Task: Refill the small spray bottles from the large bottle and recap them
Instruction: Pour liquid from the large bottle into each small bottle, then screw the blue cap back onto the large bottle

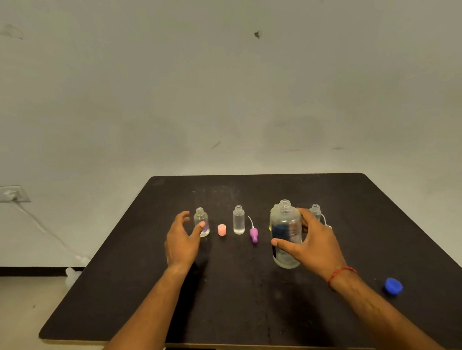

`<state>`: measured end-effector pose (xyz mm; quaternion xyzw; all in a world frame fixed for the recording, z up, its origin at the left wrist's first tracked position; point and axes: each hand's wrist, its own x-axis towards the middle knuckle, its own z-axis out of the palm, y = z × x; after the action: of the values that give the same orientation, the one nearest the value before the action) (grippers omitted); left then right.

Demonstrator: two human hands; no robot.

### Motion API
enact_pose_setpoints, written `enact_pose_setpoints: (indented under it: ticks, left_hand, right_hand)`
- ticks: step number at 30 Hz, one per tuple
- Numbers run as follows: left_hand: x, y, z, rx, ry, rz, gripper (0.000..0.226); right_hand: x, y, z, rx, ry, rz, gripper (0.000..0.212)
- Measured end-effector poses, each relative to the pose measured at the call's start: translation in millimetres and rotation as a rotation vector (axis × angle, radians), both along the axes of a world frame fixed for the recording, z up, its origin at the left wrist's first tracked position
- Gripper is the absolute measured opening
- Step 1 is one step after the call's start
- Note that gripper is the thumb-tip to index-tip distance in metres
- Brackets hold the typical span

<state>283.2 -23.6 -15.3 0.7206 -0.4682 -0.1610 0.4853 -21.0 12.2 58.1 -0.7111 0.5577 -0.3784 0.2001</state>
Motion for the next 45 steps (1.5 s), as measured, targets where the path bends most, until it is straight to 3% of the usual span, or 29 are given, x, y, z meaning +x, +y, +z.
enact_pose_setpoints:
  ticks: [7, 16, 34, 38, 42, 45]
  left_hand:
    - [-49.5, 30.4, 10.8, -0.220, -0.053, -0.056, 0.027]
    - [-131.5, 40.1, 8.1, -0.211, -0.024, -0.233, 0.014]
    - [-263.7, 31.2, 6.2, -0.206, 0.058, -0.517, 0.019]
    - [-283.5, 27.1, 1.2, -0.164, 0.095, -0.586, 0.021]
    - [-304.0, 26.6, -0.2, -0.121, 0.199, -0.664, 0.032]
    - [-320.2, 21.0, -10.4, -0.083, 0.262, -0.748, 0.047]
  right_hand:
    - [-33.2, 0.5, -3.3, 0.036, -0.030, -0.057, 0.080]
    - [-96.5, 5.6, -10.0, 0.086, -0.094, -0.167, 0.081]
    - [-174.6, 4.9, -33.2, 0.109, -0.161, -0.327, 0.079]
    - [-174.9, 7.0, -36.4, 0.113, -0.178, -0.324, 0.085]
    - [-181.2, 15.7, -47.5, 0.167, -0.172, -0.396, 0.111]
    - [-186.2, 25.6, -61.3, 0.214, -0.104, -0.487, 0.105]
